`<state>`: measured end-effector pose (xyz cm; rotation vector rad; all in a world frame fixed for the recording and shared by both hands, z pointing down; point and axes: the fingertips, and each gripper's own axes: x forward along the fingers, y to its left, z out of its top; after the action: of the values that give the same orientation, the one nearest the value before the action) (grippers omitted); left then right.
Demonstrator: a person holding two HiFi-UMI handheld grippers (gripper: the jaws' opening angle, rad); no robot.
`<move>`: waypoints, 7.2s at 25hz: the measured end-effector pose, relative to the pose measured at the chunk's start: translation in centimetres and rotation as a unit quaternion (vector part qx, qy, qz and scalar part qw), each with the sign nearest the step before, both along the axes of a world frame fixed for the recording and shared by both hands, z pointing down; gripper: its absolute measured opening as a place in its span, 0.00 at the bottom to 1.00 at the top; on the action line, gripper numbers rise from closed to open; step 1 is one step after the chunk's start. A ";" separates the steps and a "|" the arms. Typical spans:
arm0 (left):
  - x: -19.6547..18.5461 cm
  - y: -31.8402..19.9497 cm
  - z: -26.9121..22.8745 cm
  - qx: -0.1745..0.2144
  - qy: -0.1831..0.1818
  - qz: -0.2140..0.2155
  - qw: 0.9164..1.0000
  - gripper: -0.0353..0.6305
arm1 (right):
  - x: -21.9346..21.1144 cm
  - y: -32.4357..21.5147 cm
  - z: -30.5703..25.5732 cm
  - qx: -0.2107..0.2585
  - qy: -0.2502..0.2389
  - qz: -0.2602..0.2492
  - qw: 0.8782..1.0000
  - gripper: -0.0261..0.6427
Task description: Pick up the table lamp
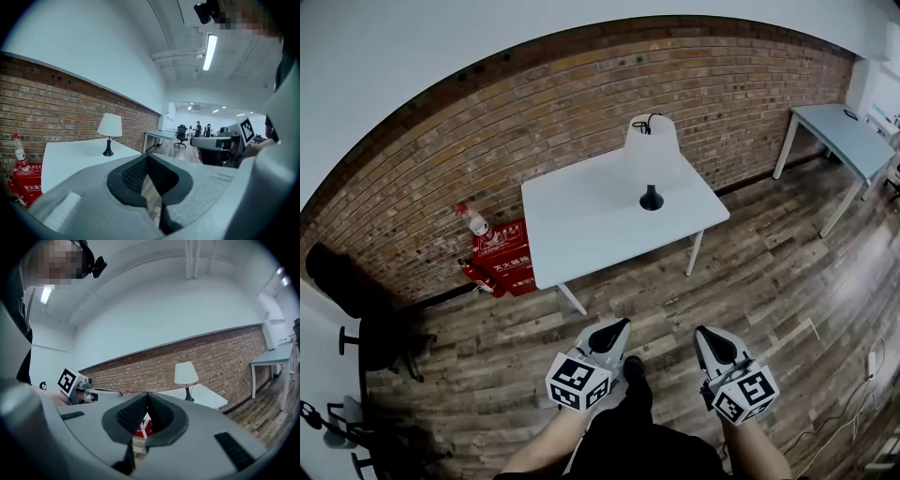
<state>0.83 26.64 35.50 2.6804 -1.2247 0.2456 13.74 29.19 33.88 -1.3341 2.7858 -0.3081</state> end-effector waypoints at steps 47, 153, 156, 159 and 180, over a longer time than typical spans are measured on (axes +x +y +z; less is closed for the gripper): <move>-3.4 -44.7 12.0 -0.010 -0.016 -0.033 0.999 0.06 | -5.8 -47.3 15.1 -0.010 0.053 0.018 0.998 0.06; -5.9 -52.7 18.9 0.002 0.002 -0.093 0.996 0.06 | -8.7 -62.9 19.7 0.086 0.063 0.149 0.983 0.23; -6.1 -52.8 18.6 0.004 0.002 -0.095 0.995 0.06 | -8.5 -63.2 19.7 0.070 0.058 0.151 0.984 0.23; -6.3 -52.8 17.9 0.006 0.002 -0.098 0.995 0.06 | -8.3 -63.2 20.0 0.050 0.052 0.149 0.986 0.23; -6.7 -48.2 9.9 -0.006 -0.036 -0.116 0.993 0.06 | -8.7 -58.1 11.6 0.020 0.092 0.057 0.994 0.23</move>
<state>-5.84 -21.57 45.35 2.5093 -1.5355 0.3172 5.04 -28.93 45.46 -1.5815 2.8268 -0.1298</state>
